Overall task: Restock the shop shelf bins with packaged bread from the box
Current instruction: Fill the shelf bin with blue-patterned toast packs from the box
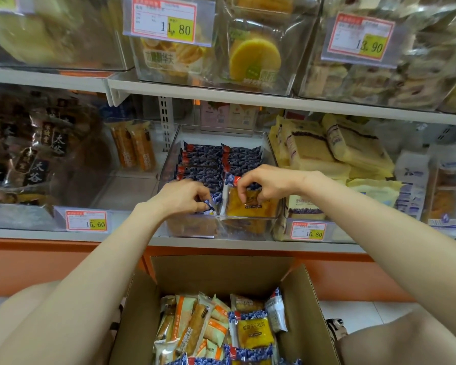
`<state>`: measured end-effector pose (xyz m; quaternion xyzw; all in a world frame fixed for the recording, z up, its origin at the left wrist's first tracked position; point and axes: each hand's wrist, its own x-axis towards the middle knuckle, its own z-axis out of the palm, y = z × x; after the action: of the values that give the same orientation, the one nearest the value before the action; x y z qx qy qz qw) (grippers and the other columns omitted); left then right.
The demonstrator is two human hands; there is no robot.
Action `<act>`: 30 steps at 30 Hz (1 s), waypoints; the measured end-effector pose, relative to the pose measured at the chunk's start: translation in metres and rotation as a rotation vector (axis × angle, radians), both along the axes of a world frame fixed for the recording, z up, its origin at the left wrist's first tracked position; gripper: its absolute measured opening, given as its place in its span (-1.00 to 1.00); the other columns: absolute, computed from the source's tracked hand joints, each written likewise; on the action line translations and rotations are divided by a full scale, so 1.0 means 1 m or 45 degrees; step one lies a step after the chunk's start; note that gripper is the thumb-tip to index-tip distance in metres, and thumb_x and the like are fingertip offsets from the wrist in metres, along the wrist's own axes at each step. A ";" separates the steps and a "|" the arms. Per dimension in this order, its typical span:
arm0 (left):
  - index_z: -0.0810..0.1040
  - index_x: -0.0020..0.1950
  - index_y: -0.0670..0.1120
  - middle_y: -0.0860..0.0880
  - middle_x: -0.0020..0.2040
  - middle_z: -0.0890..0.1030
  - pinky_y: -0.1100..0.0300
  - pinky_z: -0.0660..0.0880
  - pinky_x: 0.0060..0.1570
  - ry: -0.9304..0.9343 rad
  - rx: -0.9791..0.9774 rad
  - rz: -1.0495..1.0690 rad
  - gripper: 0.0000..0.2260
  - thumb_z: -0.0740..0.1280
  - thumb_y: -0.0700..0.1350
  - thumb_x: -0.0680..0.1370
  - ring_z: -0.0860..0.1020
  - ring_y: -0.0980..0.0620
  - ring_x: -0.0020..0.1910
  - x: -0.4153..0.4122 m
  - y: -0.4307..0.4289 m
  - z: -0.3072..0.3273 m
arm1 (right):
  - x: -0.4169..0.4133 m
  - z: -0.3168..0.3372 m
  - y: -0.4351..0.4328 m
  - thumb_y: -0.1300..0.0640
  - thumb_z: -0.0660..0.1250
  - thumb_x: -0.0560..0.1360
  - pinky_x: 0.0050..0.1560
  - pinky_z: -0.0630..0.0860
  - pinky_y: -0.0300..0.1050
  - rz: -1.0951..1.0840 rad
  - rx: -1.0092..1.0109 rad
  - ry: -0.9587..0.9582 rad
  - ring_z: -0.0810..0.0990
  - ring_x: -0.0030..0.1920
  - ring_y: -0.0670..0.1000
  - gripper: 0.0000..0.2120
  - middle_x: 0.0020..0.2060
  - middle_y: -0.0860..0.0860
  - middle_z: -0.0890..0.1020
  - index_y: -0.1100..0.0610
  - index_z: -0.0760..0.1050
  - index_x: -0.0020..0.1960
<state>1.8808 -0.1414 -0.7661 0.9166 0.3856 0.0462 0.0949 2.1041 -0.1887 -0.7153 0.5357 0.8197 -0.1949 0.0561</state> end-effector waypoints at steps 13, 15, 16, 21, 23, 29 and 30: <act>0.26 0.42 0.03 0.11 0.37 0.35 0.28 0.28 0.28 -0.665 -0.223 -0.092 -0.43 0.41 -0.14 0.47 0.33 0.21 0.30 0.008 -0.012 -0.003 | 0.009 -0.001 -0.016 0.29 0.34 0.47 0.28 0.37 0.01 -0.165 0.107 0.093 0.43 0.25 0.00 -0.65 0.24 -0.01 0.48 -0.10 0.58 0.11; 0.29 0.41 0.07 0.12 0.38 0.35 0.28 0.26 0.28 -0.696 -0.226 -0.143 -0.47 0.39 -0.14 0.49 0.32 0.21 0.31 0.014 -0.012 -0.003 | 0.011 0.003 -0.019 0.29 0.31 0.47 0.19 0.44 0.00 -0.151 0.212 -0.042 0.46 0.21 0.00 -0.61 0.23 -0.03 0.51 -0.13 0.56 0.15; 0.36 0.37 0.06 0.09 0.35 0.40 0.24 0.29 0.27 -0.669 -0.208 -0.172 -0.54 0.38 -0.14 0.50 0.36 0.17 0.30 0.017 -0.012 -0.004 | 0.010 0.003 -0.021 0.30 0.29 0.47 0.15 0.47 0.00 -0.136 0.242 -0.112 0.49 0.20 0.00 -0.59 0.24 -0.05 0.53 -0.15 0.56 0.16; 0.61 0.06 -0.01 0.01 0.02 0.56 0.00 0.48 0.05 -0.484 -0.054 -0.204 -0.84 0.37 -0.19 0.50 0.52 0.03 0.02 0.026 -0.012 -0.010 | -0.003 -0.007 -0.021 0.36 0.25 0.44 0.11 0.49 -0.03 -0.025 0.272 -0.279 0.54 0.16 0.03 -0.55 0.20 -0.04 0.58 -0.11 0.59 0.14; 0.63 0.04 -0.02 0.02 0.00 0.56 0.00 0.49 0.02 -0.452 -0.058 -0.200 -0.84 0.36 -0.21 0.50 0.53 0.03 0.00 0.026 -0.012 -0.010 | -0.005 -0.009 -0.017 0.38 0.26 0.43 0.12 0.49 -0.01 -0.014 0.250 -0.277 0.55 0.15 0.04 -0.54 0.20 -0.04 0.59 -0.10 0.59 0.13; 0.64 0.06 -0.04 0.02 -0.04 0.56 0.21 0.43 -0.03 -0.430 -0.090 -0.218 -0.84 0.37 -0.19 0.50 0.50 0.10 -0.09 0.023 -0.011 -0.012 | -0.011 -0.009 -0.010 0.39 0.30 0.38 -0.01 0.51 -0.03 -0.017 0.116 -0.274 0.55 0.06 0.05 -0.53 0.10 -0.01 0.60 -0.09 0.59 0.11; 0.64 0.05 -0.05 0.04 -0.06 0.55 0.28 0.39 -0.06 -0.449 -0.092 -0.209 -0.85 0.37 -0.19 0.50 0.49 0.13 -0.10 0.023 -0.012 -0.012 | -0.011 -0.009 -0.011 0.39 0.30 0.38 -0.02 0.51 -0.02 -0.018 0.108 -0.270 0.55 0.05 0.06 -0.53 0.09 0.01 0.60 -0.09 0.58 0.10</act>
<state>1.9042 -0.1534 -0.7782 0.9187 0.2883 0.1845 0.1971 2.0932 -0.1993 -0.7245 0.5610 0.8128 -0.1026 0.1185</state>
